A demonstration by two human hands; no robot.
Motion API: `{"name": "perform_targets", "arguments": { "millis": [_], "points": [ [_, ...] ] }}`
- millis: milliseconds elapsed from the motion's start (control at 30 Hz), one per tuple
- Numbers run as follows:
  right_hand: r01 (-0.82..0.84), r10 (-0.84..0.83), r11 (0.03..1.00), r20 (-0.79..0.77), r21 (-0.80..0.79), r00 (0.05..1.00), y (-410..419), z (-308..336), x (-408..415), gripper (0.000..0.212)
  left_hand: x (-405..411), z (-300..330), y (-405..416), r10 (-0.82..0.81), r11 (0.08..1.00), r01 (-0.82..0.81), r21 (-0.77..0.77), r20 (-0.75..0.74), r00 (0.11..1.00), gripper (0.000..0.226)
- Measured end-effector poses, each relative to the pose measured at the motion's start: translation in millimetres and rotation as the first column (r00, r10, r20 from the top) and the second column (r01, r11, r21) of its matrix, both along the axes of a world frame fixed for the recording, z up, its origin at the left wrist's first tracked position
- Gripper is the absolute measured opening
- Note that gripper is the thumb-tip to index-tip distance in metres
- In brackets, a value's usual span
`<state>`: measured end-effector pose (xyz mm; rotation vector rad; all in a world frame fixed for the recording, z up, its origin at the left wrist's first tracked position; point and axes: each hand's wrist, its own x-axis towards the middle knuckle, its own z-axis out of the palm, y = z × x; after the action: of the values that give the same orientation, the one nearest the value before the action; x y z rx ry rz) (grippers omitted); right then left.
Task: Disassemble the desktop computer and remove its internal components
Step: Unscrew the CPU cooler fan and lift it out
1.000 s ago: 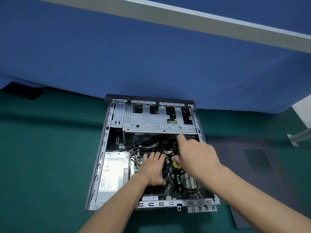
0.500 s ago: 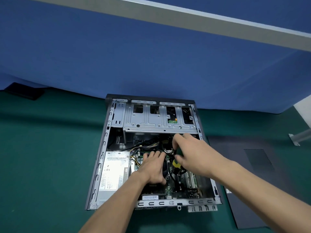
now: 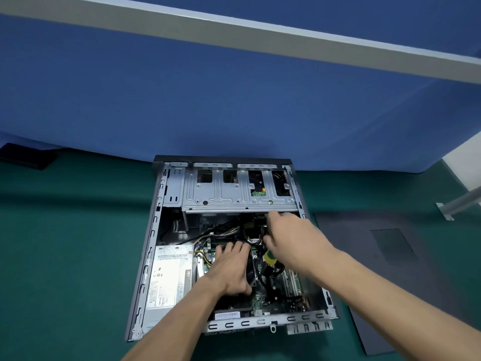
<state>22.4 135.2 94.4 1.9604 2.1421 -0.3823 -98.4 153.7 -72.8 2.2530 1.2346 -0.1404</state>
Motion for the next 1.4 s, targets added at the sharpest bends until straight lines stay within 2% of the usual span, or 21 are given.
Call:
{"name": "perform_targets", "arguments": {
  "millis": [67,100,233,267,333,400,467,533,600,700,767,800,867,933,967,1033,1100,1167,1233,1300,1400],
  "points": [
    [-0.086,0.069,0.992,-0.184,-0.088,0.981,0,2,1,0.017,0,-1,1,-0.007,1.0,0.007,0.001,0.0,1.0,0.081],
    [-0.099,0.076,0.99,-0.206,-0.102,0.975,-1,3,-1,0.018,0,-2,3,-0.007,1.0,0.007,-0.005,0.005,1.0,0.081],
    [0.025,-0.025,0.999,-0.012,0.03,1.0,2,-2,0,0.033,1,-5,8,0.003,0.999,-0.001,-0.055,0.032,0.999,0.09],
    [0.018,-0.017,0.999,-0.03,0.041,0.999,4,-2,1,0.031,0,-5,9,0.005,0.998,-0.003,-0.056,0.038,0.999,0.088],
    [-0.056,0.051,0.998,-0.191,-0.02,0.98,4,1,1,0.015,-1,-5,8,0.01,0.999,-0.008,-0.047,0.047,0.999,0.08],
    [-0.127,0.1,0.987,-0.256,-0.093,0.961,1,4,0,0.014,-1,-6,7,0.022,0.999,-0.02,-0.034,0.057,0.998,0.075],
    [-0.082,0.074,0.995,-0.134,-0.056,0.988,-1,1,-5,0.021,0,-6,3,0.028,0.999,-0.028,-0.019,0.046,0.999,0.077],
    [-0.001,-0.002,0.999,0.08,0.038,0.997,1,-2,-7,0.035,2,-6,0,0.026,1.0,-0.026,0.001,0.015,1.0,0.086],
    [0.021,-0.029,0.998,0.131,0.063,0.991,2,-2,-7,0.037,3,-5,-1,0.017,1.0,-0.017,0.015,-0.008,1.0,0.089],
    [-0.08,0.069,0.993,-0.121,-0.085,0.99,3,4,-2,0.015,2,-4,2,0.023,1.0,-0.023,-0.015,0.023,0.999,0.082],
    [-0.057,0.017,0.983,-0.225,-0.173,0.974,3,7,3,0.015,1,-4,6,0.027,0.999,-0.025,-0.048,0.042,0.999,0.08],
    [-0.004,-0.028,0.988,-0.201,-0.157,0.979,3,5,5,0.016,1,-4,7,0.022,0.998,-0.02,-0.056,0.039,0.999,0.081],
    [0.08,-0.081,0.996,-0.011,-0.039,0.997,3,1,8,0.026,1,-5,6,0.026,0.998,-0.024,-0.053,0.041,0.999,0.085],
    [0.041,-0.05,0.997,0.165,0.06,0.985,3,-1,9,0.037,1,-5,3,0.033,0.999,-0.031,-0.04,0.045,0.998,0.088],
    [0.011,-0.02,0.998,0.142,0.06,0.99,3,-2,9,0.034,1,-4,2,0.03,0.999,-0.029,-0.028,0.038,0.999,0.087],
    [-0.042,0.04,0.999,-0.058,-0.024,0.997,4,1,8,0.019,2,-4,0,0.015,1.0,-0.015,0.001,0.018,1.0,0.084],
    [-0.035,0.018,0.994,-0.156,-0.106,0.988,4,2,6,0.018,2,-3,0,0.007,1.0,-0.007,0.002,0.007,1.0,0.081],
    [0.044,-0.044,0.998,-0.015,-0.035,0.999,4,-3,3,0.025,2,-3,2,0.017,0.999,-0.016,-0.031,0.016,1.0,0.083],
    [0.039,-0.051,0.997,0.178,0.069,0.983,5,-4,3,0.038,2,-2,4,0.017,0.998,-0.016,-0.053,0.023,1.0,0.084],
    [-0.041,0.035,0.997,0.103,0.063,0.994,5,-5,5,0.032,1,-2,5,0.014,0.998,-0.013,-0.065,0.025,1.0,0.085],
    [-0.15,0.135,0.986,-0.18,-0.075,0.974,5,2,10,0.016,1,-2,5,0.012,0.998,-0.01,-0.055,0.03,0.999,0.082]
  ]
}}
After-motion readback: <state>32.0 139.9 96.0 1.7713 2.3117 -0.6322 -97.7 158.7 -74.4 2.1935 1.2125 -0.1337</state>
